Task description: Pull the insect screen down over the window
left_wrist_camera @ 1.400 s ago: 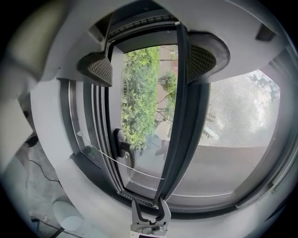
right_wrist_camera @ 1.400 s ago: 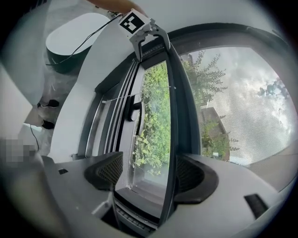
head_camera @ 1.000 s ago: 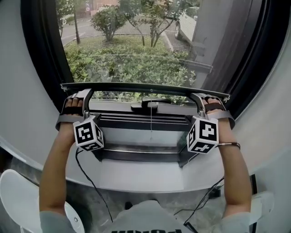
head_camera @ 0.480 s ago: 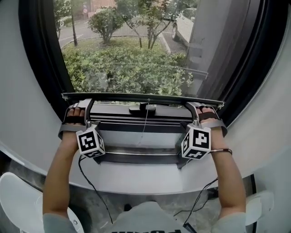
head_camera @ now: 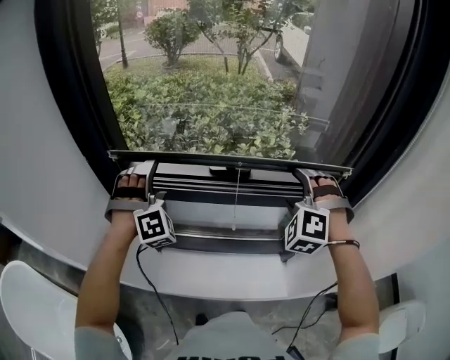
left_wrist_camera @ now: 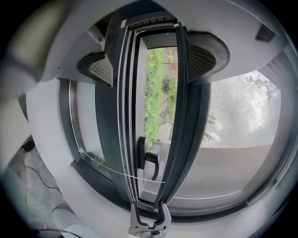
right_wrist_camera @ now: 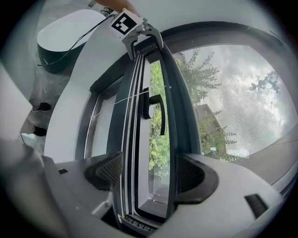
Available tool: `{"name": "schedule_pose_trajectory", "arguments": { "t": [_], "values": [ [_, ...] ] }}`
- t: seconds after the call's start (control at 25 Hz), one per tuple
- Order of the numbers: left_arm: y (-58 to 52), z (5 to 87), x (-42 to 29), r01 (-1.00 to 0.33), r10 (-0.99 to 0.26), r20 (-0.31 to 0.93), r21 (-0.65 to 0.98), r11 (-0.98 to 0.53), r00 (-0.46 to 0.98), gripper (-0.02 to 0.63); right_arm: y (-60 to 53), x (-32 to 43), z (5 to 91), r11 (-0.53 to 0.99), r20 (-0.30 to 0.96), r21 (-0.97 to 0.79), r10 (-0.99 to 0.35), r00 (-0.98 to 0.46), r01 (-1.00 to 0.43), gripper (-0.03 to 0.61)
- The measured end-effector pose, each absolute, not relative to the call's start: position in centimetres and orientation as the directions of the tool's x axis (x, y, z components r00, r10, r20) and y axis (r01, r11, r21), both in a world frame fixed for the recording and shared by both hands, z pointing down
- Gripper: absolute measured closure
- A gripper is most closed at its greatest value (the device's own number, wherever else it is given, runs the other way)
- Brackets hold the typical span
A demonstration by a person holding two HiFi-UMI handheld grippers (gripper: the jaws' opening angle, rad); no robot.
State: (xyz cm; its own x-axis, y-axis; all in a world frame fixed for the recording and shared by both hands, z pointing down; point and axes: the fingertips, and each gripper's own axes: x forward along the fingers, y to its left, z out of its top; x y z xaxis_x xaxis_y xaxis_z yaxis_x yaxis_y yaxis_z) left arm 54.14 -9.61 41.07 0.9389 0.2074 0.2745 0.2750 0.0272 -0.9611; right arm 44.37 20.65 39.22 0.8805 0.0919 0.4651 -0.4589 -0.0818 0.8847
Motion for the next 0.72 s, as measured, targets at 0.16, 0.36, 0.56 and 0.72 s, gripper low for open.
{"name": "schedule_pose_trajectory", "arguments": {
  "t": [0.16,0.36,0.56,0.72],
  "values": [
    [-9.7,40.9,54.2,0.26,0.195,0.259,-0.965,0.02,0.946,0.114,20.6,44.6,39.3,-0.077,0.45,0.893,0.101,0.887,-0.444,0.241],
    [-9.6,41.1,54.2,0.257,0.18,0.255,-0.966,0.015,0.95,0.114,20.7,44.5,39.5,-0.084,0.434,0.9,0.107,0.894,-0.427,0.241],
    [-10.1,42.8,53.8,0.303,0.159,0.306,-0.952,0.044,0.939,0.115,20.6,44.3,41.0,-0.092,0.502,0.864,0.113,0.857,-0.494,0.241],
    [-10.1,44.6,53.6,0.341,0.147,0.344,-0.939,0.048,0.927,0.115,20.6,44.0,42.6,-0.093,0.537,0.844,0.118,0.835,-0.529,0.241]
  ]
}}
